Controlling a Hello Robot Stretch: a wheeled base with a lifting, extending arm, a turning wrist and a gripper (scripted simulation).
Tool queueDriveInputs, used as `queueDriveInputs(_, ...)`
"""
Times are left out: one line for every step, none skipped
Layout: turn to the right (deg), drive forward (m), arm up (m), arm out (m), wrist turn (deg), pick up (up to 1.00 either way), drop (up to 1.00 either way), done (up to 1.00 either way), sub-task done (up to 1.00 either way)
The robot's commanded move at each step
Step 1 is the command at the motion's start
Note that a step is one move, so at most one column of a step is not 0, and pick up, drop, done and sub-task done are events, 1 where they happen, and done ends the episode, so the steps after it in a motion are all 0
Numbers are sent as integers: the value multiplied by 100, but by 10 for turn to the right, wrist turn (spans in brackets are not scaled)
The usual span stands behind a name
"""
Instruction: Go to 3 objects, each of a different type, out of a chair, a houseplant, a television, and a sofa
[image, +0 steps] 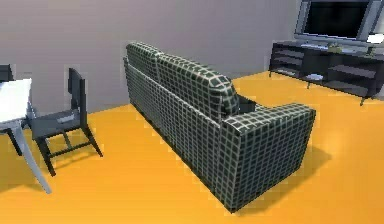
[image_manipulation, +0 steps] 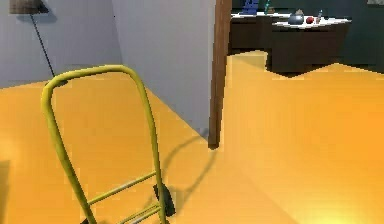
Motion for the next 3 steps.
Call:
queueDriveInputs(0,0,0,0,0,0,0,0,100)
queueDriveInputs(-330,0,0,0,0,0,0,0,0)
queueDriveInputs(0,30,0,0,0,0,0,0,0)
